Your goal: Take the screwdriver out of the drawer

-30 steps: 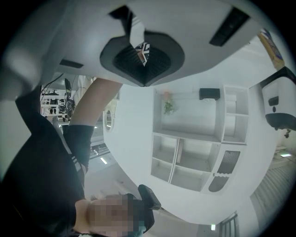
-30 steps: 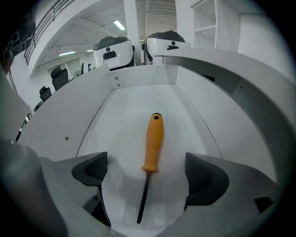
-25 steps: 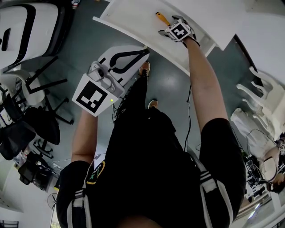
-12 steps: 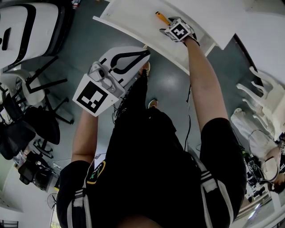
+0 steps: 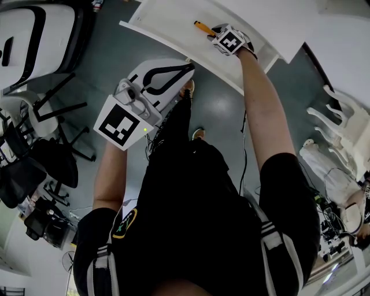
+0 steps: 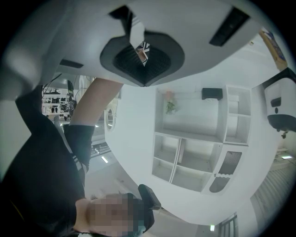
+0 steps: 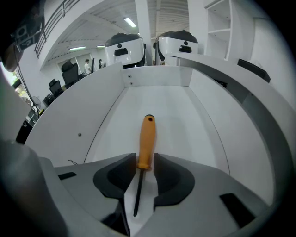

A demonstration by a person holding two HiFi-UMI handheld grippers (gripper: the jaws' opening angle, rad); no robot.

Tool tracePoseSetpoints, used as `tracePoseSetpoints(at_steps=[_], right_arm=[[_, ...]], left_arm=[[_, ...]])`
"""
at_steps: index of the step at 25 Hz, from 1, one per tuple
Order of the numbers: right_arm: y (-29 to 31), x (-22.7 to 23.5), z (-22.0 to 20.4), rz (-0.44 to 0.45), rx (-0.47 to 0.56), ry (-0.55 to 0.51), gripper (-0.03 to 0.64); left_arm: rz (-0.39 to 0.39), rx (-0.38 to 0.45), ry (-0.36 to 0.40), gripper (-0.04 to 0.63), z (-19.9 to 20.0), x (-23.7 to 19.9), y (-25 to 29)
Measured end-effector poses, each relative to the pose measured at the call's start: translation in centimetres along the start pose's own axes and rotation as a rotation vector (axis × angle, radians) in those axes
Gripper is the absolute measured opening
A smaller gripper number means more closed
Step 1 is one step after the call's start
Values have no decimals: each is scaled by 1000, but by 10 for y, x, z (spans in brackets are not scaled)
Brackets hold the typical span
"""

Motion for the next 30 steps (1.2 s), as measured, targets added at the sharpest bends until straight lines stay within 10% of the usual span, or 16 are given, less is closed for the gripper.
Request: tracePoseSetpoints(at_steps=[30], right_arm=[[-56,-23,8,-55,78,-40,98]], left_arm=[[-13,41,35,17,16,27,-4]])
Point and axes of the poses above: the fingertips, and each gripper's own axes: y forward along the fingers, x to its right, z out of its top, the point moved 10 cm from there along -y, backward along the fingers, and after that the axes turned 6 degrees about z, right-handed, at the moved point
